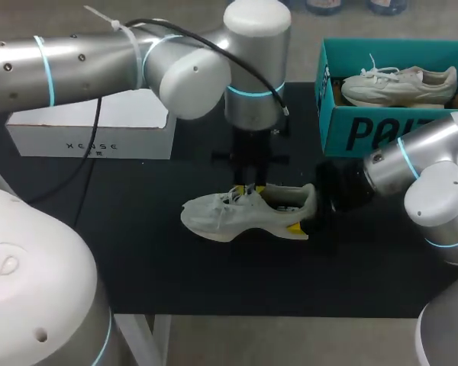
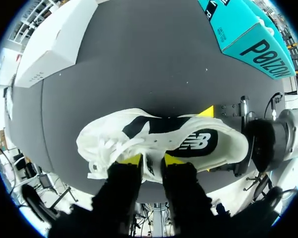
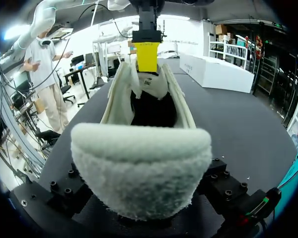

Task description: Take the shoe out of the shoebox, open the shoe tongue, remove and reinsert the insole, then place the shoe into the shoebox

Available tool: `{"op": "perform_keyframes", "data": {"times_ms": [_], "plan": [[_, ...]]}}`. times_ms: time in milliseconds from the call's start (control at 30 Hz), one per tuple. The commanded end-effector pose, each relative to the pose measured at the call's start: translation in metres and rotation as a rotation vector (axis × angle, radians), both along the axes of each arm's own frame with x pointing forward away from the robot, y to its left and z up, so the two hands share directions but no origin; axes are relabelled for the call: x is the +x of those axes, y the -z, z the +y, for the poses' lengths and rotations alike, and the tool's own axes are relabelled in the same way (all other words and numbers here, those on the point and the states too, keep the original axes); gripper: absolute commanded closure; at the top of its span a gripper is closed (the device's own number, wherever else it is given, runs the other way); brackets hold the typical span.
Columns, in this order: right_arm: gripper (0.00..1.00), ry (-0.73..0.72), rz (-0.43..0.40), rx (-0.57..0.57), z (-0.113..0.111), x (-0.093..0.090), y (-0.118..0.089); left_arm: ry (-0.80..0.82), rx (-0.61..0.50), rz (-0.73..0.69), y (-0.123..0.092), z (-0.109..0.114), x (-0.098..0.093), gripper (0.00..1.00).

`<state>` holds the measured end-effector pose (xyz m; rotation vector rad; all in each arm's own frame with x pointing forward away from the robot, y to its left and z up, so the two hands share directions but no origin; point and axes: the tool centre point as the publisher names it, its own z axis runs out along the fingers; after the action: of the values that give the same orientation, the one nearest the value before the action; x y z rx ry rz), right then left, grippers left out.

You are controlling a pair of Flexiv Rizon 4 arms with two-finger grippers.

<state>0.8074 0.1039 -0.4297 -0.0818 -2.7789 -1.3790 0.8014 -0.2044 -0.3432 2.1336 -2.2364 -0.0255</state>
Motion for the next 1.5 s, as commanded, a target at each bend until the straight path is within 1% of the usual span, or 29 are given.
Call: {"op": "perform_keyframes", "data": {"times_ms": [33, 133, 267, 433, 500, 600, 733, 833, 933, 967, 1033, 1133, 1200, 1267, 1333, 1367, 1467, 1500], "plan": [[1.00, 0.002, 0.000, -0.001, 0.004, 0.000, 0.007, -0.024, -0.156, -0.074, 0.000, 0.022, -0.013, 1.00], [1.00, 0.002, 0.000, -0.001, 0.004, 0.000, 0.007, -0.039, -0.207, -0.115, -0.006, 0.031, -0.017, 1.00], [1.00, 0.002, 0.000, -0.001, 0.004, 0.000, 0.007, -0.089, -0.279, -0.189, -0.019, 0.051, -0.024, 1.00], [1.00, 0.002, 0.000, -0.001, 0.004, 0.000, 0.007, -0.143, -0.268, -0.211, -0.023, 0.076, -0.030, 1.00], [1.00, 0.002, 0.000, -0.001, 0.004, 0.000, 0.007, -0.174, -0.256, -0.206, -0.021, 0.091, -0.032, 1.00], [1.00, 0.002, 0.000, -0.001, 0.004, 0.000, 0.007, -0.203, -0.215, -0.185, -0.016, 0.107, -0.032, 1.00], [1.00, 0.002, 0.000, -0.001, 0.004, 0.000, 0.007, -0.234, -0.132, -0.135, -0.005, 0.128, -0.031, 1.00], [1.00, 0.002, 0.000, -0.001, 0.004, 0.000, 0.007, -0.247, -0.091, -0.097, 0.003, 0.137, -0.031, 1.00], [1.00, 0.002, 0.000, -0.001, 0.004, 0.000, 0.007, -0.251, -0.035, -0.031, 0.015, 0.139, -0.031, 1.00], [1.00, 0.002, 0.000, -0.001, 0.004, 0.000, 0.007, -0.248, -0.031, -0.011, 0.021, 0.140, -0.031, 0.84], [1.00, 0.002, 0.000, -0.001, 0.004, 0.000, 0.007, -0.250, -0.029, 0.012, 0.029, 0.138, -0.030, 0.00], [1.00, 0.002, 0.000, -0.001, 0.004, 0.000, 0.007, -0.254, -0.044, 0.014, 0.034, 0.137, -0.030, 0.00], [1.00, 0.002, 0.000, -0.001, 0.004, 0.000, 0.007, -0.249, -0.049, -0.001, 0.032, 0.136, -0.029, 0.00], [1.00, 0.002, 0.000, -0.001, 0.004, 0.000, 0.007, -0.228, -0.051, -0.045, 0.023, 0.136, -0.026, 0.00], [1.00, 0.002, 0.000, -0.001, 0.004, 0.000, 0.007, -0.142, -0.083, -0.124, 0.010, 0.137, -0.023, 0.00], [1.00, 0.002, 0.000, -0.001, 0.004, 0.000, 0.007, -0.075, -0.101, -0.154, 0.004, 0.138, -0.020, 0.00], [1.00, 0.002, 0.000, -0.001, 0.004, 0.000, 0.007, 0.275, -0.191, -0.212, -0.013, 0.135, -0.012, 0.00], [1.00, 0.002, 0.000, -0.001, 0.004, 0.000, 0.007, 0.479, -0.210, -0.256, -0.027, 0.123, -0.014, 0.00]]}}
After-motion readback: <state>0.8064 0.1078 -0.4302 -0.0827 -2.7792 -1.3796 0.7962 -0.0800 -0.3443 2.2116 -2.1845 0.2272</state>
